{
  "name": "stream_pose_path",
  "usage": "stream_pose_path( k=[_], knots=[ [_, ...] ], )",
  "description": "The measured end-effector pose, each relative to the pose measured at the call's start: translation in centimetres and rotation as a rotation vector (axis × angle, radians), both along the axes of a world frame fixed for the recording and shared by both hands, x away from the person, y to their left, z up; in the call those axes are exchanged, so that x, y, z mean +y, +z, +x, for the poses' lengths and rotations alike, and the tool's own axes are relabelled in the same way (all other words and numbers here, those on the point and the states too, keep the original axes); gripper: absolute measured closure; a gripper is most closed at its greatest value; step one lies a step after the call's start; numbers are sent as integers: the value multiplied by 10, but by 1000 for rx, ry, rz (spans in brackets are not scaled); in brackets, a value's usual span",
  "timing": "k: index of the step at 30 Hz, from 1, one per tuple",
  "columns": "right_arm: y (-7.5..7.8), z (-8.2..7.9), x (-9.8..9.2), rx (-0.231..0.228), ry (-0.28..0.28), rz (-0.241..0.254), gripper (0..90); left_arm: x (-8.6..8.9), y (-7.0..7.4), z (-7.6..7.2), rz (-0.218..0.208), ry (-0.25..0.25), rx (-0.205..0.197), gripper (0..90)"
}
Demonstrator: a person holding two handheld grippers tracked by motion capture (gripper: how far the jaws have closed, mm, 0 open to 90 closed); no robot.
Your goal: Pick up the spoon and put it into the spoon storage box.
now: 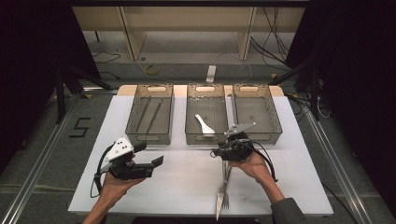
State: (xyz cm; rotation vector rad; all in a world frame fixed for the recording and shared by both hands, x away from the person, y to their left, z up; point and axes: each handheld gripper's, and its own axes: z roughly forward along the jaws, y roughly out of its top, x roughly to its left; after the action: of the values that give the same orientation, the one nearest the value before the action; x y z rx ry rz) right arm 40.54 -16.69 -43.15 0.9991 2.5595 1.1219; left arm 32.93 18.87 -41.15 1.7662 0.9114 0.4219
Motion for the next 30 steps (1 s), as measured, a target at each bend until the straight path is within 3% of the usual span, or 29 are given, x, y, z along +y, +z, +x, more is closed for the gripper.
stream_pose_path(
  k=[7,15,30],
  knots=[
    [-17,-3,-1,22,11,-43,790,0,0,0,4,-2,-2,155],
    [-25,-4,3,30,22,-65,895,0,0,0,3,-3,-1,156],
    [-35,-4,2,50,32,-103,900,-2,0,2,0,-6,3,155]
  ],
)
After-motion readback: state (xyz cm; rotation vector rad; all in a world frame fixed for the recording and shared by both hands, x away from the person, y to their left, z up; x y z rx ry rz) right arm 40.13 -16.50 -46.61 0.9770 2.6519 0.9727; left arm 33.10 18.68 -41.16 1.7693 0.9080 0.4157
